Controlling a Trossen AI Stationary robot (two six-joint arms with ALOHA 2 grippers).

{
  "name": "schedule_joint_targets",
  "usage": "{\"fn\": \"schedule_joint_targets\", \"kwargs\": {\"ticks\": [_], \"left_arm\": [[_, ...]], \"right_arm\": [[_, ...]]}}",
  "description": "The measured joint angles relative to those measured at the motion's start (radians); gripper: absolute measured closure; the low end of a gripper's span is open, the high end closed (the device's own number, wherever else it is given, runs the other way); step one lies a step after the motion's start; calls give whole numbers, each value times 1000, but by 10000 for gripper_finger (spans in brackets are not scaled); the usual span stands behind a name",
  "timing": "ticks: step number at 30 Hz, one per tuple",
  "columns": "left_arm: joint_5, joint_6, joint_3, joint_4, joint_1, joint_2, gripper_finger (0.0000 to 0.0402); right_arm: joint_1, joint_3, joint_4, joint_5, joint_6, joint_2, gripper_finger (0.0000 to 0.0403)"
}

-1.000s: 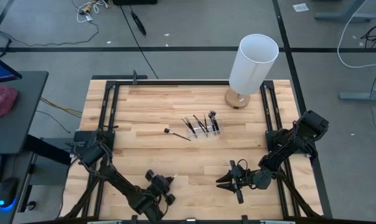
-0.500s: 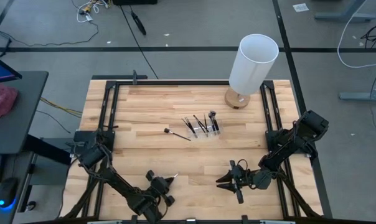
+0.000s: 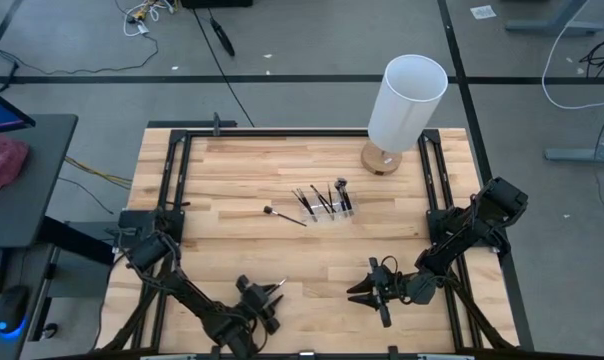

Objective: Pick & Place Makeup Supplies
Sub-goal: Put the black makeup brush into the transparent organizer

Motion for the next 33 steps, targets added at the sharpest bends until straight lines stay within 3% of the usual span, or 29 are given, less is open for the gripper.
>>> {"fn": "schedule_joint_targets", "kwargs": {"ticks": [6, 9, 23, 27, 33], "left_arm": [[-101, 16, -110, 173, -27, -2, 236], [-102, 61, -153, 242, -46, -5, 252], [-81, 106, -163, 219, -44, -6, 316], [-92, 106, -145, 214, -44, -6, 316], [-89, 161, -107, 207, -23, -5, 267]], "right_arm": [[0, 0, 0, 0, 6, 0, 303], [0, 0, 0, 0, 6, 0, 303], [0, 0, 0, 0, 7, 0, 303], [0, 0, 0, 0, 7, 0, 303], [0, 0, 1, 0, 7, 0, 303]]}}
